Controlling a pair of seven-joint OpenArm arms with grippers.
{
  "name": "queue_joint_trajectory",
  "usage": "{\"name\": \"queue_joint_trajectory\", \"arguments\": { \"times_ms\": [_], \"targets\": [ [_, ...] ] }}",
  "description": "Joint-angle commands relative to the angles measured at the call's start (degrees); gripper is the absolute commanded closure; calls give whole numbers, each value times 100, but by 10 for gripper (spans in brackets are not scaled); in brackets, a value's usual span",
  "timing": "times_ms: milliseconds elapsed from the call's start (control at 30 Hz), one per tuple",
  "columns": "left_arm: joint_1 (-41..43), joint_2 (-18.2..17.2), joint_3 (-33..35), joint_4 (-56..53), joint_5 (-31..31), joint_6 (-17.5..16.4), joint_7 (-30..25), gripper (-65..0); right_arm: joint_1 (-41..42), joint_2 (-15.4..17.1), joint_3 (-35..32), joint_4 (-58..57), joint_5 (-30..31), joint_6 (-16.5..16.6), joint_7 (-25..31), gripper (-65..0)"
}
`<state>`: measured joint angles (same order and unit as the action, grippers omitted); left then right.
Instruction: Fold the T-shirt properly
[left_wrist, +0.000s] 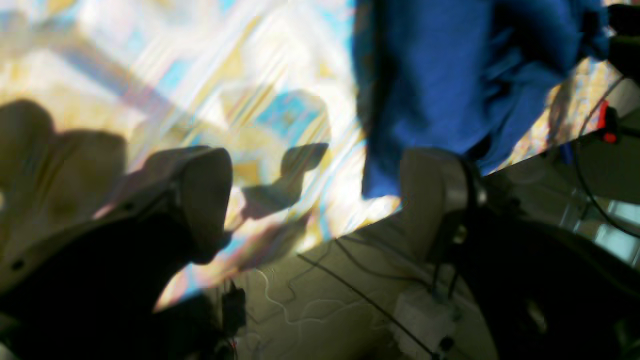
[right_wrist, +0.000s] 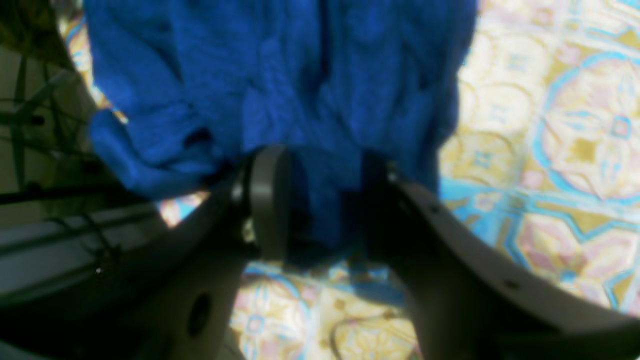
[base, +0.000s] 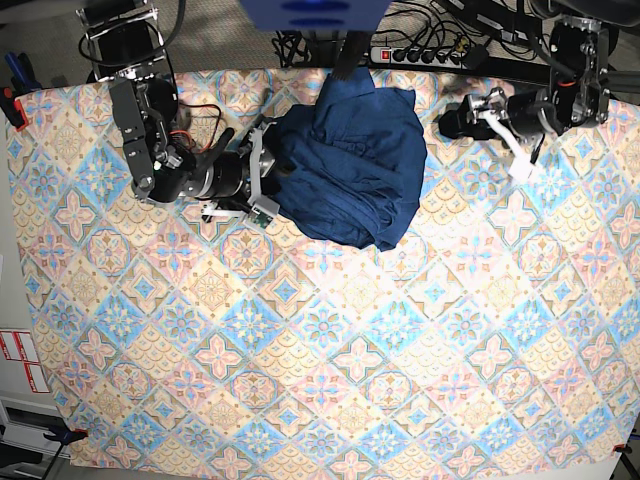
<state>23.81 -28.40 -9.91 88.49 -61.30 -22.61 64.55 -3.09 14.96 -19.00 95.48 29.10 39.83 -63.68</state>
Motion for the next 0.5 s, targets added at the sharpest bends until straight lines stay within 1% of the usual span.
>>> {"name": "queue_joint_trajectory", "arguments": {
  "times_ms": [0,133,300,467],
  "targets": [
    [-38,-74,-86,87,-81,-47,-25,-512,76,3,24,83,101,17,95,-232],
    [-74,-74,-112,79,-81,-47,-25,-512,94,3,15,-199,101,17,95,-233],
    [-82,-74,-112,79,-81,-47,-25,-512,111,-155,6,-700,101,17,104,-234],
    [-91,-74,-112,79,-81,-47,-25,-512,138,-164,6,-955,92,17,113,-231]
  ]
}}
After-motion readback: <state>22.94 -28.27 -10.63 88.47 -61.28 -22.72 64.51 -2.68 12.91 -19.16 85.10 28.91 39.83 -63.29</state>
